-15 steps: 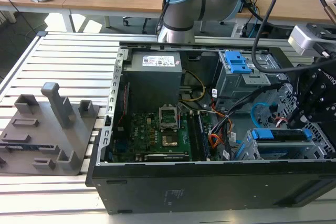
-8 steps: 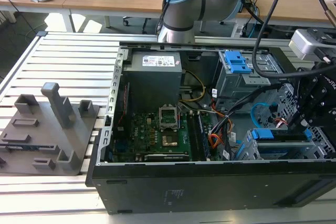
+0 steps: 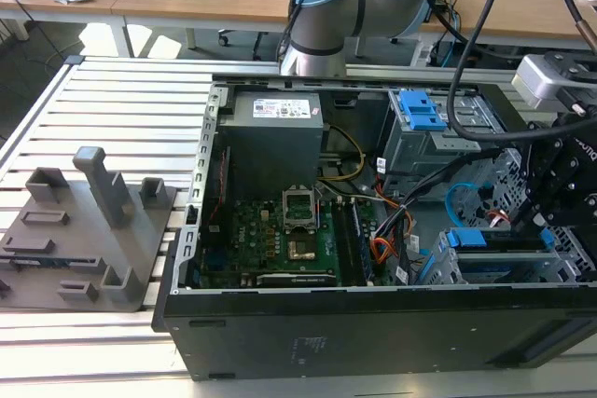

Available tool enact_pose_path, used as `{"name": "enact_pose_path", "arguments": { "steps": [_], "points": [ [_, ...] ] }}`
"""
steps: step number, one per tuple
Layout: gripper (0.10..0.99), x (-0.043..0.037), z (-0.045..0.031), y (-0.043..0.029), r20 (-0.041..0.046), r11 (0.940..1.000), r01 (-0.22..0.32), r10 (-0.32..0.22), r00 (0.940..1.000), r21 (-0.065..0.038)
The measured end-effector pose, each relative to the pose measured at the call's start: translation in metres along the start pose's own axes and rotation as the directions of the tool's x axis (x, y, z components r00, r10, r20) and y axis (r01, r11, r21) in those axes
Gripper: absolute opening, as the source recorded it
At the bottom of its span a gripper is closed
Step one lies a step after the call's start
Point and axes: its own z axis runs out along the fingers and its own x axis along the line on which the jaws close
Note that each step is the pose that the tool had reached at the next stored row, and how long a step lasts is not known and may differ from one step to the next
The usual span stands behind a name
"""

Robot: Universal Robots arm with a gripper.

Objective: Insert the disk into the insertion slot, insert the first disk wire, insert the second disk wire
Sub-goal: 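Insert the first disk wire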

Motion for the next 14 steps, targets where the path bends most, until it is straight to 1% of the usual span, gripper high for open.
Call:
{"name": "enact_pose_path", "arguments": {
  "steps": [2,6,14],
  "points": [
    [0.173,0.0000,0.0003,0.0005,0.0031,1.0000,0.000,0.000,1.0000,0.000],
    [0.173,-0.0002,0.0009,0.0008,0.0063,1.0000,0.000,0.000,1.0000,0.000],
    [0.173,-0.0004,0.0060,0.0006,0.0062,1.0000,0.000,0.000,1.0000,0.000]
  ]
}}
